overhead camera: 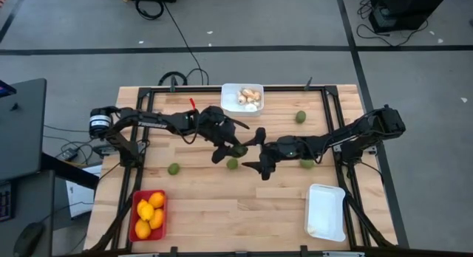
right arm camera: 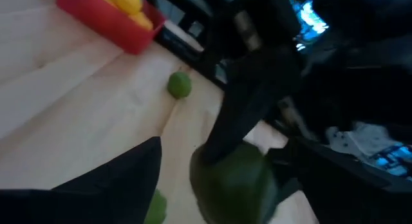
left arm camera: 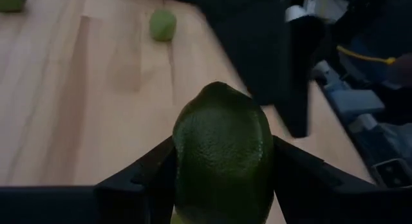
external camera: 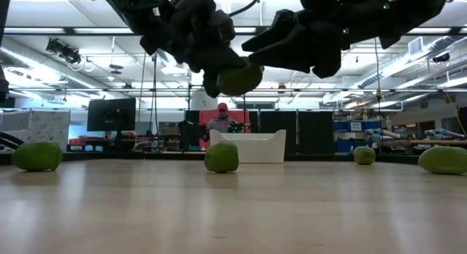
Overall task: Sort produce into baskets
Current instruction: Put the lime into the bottom white bin
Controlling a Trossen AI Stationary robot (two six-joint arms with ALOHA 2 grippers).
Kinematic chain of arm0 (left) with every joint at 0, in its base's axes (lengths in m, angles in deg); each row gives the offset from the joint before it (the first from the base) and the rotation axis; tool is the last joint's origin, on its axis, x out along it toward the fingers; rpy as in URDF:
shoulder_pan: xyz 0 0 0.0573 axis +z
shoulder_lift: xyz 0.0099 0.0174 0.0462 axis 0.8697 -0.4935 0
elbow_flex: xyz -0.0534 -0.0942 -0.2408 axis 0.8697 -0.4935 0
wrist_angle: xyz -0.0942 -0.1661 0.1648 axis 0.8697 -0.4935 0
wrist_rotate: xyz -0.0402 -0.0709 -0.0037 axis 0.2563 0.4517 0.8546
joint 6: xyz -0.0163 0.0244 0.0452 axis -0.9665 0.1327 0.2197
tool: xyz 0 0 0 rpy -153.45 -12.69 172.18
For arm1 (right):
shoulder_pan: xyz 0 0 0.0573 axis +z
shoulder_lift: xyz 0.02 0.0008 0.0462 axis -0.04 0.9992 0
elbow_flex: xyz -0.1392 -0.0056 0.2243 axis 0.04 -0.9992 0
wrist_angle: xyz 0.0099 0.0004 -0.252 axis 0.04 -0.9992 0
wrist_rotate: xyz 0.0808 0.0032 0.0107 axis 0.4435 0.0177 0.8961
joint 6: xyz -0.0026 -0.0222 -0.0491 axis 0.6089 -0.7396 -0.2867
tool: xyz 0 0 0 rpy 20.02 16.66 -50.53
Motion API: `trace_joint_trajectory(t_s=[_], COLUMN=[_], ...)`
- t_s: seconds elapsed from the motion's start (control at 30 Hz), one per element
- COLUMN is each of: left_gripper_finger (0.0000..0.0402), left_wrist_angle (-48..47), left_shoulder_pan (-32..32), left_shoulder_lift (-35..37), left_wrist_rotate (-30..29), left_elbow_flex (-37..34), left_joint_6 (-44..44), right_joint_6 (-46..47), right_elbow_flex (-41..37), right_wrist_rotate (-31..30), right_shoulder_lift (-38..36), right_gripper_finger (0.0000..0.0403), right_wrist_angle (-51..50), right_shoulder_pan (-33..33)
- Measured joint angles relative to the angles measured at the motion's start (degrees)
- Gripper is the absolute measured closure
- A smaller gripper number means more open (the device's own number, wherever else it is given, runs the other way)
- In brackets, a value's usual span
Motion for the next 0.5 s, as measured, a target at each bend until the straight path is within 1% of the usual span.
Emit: trace_joint_trajectory(t_s=[0.13, 0.27, 0.37, 0.5], left_gripper_finger=[0.0183, 0.0183, 0.0183, 0.0183], left_wrist_angle=[2.73, 3.97, 5.49, 7.55], left_shoulder_pan=[-0.36, -0.48, -0.59, -1.06], left_shoulder_lift=[-0.62, -0.62, -1.06, -1.56], left_wrist_rotate=[0.79, 1.20, 1.47, 1.71], left_elbow_flex=[-0.01, -0.07, -0.07, -0.07], left_joint_6=[-2.25, -2.66, -3.74, -5.08], right_joint_6=[-0.08, 0.36, 0.45, 0.46], right_elbow_flex=[0.31, 0.37, 0.37, 0.37], right_wrist_rotate=[3.08, 1.05, 1.70, 2.20], right_shoulder_lift=[0.00, 0.00, 0.00, 0.00], right_gripper_finger=[0.0050, 0.0057, 0.0066, 0.0090], right_wrist_angle=[-4.40, -5.18, -4.73, -4.73], right_shoulder_pan=[-0.91, -1.00, -1.04, -1.31])
